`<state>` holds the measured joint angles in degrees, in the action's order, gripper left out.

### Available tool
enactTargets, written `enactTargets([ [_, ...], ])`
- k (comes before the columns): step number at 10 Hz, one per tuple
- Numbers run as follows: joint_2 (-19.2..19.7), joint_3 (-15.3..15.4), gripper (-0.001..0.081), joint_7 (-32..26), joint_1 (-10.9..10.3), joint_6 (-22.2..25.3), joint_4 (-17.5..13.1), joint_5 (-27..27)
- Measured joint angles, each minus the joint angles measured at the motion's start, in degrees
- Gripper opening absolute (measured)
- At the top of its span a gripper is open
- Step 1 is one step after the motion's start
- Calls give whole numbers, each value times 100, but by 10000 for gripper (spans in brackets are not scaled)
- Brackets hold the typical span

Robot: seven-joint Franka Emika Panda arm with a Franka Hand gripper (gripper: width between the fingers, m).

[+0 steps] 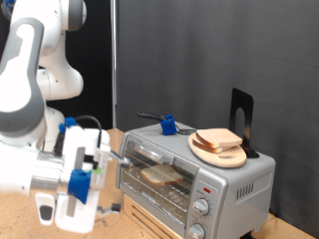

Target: Make a piece of toast with the oven

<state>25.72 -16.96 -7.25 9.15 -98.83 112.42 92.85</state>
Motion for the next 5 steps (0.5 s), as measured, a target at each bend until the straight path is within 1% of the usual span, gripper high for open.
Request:
enactTargets([
  [1, -1, -2, 806, 7, 13, 56, 11, -19],
  [2, 17, -8, 806, 103, 73, 550, -26, -307],
  [3, 112, -9, 806, 175, 183, 1293, -211, -689],
  [4, 352, 7, 806, 188, 275, 1939, -585, -1075],
  [5, 656, 38, 806, 187, 290, 2266, -1031, -1313],
])
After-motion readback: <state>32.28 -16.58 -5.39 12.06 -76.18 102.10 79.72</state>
